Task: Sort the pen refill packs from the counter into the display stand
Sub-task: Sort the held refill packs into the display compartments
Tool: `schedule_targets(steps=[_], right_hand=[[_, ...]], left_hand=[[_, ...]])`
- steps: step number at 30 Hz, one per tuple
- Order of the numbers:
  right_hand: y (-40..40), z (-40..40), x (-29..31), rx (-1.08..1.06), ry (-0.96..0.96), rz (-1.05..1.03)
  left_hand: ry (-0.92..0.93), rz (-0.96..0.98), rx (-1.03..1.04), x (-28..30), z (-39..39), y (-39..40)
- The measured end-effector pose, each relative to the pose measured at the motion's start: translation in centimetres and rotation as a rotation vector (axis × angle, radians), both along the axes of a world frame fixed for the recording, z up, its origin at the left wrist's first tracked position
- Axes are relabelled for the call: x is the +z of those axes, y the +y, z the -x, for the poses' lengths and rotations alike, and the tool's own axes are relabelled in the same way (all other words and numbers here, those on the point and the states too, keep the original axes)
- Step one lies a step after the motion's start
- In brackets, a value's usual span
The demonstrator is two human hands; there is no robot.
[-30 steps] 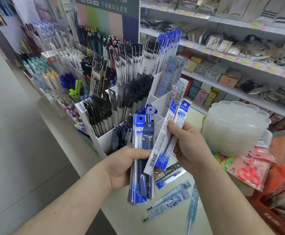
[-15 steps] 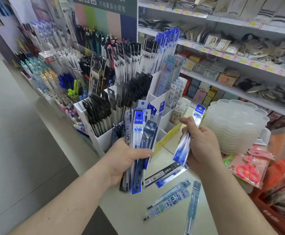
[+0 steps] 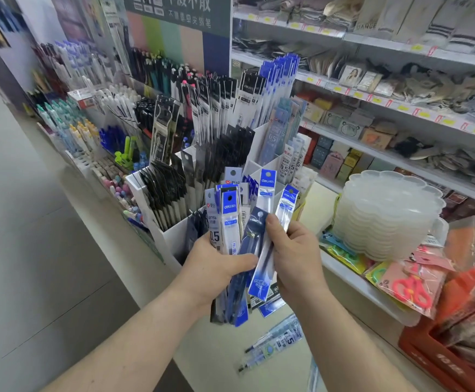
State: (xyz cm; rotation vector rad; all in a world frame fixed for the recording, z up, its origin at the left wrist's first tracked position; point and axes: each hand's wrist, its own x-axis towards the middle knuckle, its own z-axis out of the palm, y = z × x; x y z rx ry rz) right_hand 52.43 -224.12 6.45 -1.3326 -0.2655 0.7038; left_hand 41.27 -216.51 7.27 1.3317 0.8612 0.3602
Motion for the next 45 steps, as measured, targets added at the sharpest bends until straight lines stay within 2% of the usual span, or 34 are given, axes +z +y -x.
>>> schedule_targets(steps=[5, 9, 15, 18, 22, 24, 26, 28, 32, 34, 38, 45], right_hand=[[-0.1, -0.9, 0.8, -0.098, -0.146, -0.041], [0.4, -0.3, 0.6, -0.039, -0.182, 0.014], [1.0, -0.4, 0.5, -0.114, -0.129, 0.046], [1.6, 0.0, 0.2, -0.168, -0.127, 0.073], [1.3, -0.8, 1.0, -0.047, -0.051, 0.057], [0.9, -1.9, 1.7, 0.062, -0.089, 0.080], [1.0, -3.5, 2.6, 0.083, -0.125, 0.072], [1.7, -5.7, 4.0, -0.024, -0.193, 0.062], [4.6, -10.1, 7.6, -0.233, -0.467, 0.028], [6.3, -11.6, 8.9, -0.245, -0.604, 0.053], [9.5, -13.7, 10.4, -0.229, -0.761, 0.131], [12.4, -14.4, 11.7, -0.190, -0.905, 0.248]], left_hand=[[0.047, -0.090, -0.062, 0.2, 0.3, 0.8], [0.036, -0.163, -0.146, 0.5, 0.2, 0.6], [-0.057, 0.011, -0.074, 0.1, 0.2, 0.3], [-0.038, -0.007, -0.094, 0.3, -0.1, 0.2], [-0.015, -0.067, -0.094, 0.8, -0.3, 0.8], [-0.019, -0.094, -0.081, 1.2, -0.2, 1.3], [-0.037, -0.142, -0.013, 1.7, -0.2, 1.8], [-0.079, -0.216, 0.077, 2.4, -0.4, 2.3], [-0.221, -0.251, 0.192, 4.0, -1.0, 3.2], [-0.255, -0.266, 0.192, 4.4, -1.3, 3.3], [-0.286, -0.249, 0.174, 4.8, -1.6, 3.2], [-0.267, -0.229, 0.167, 4.8, -1.7, 4.0]])
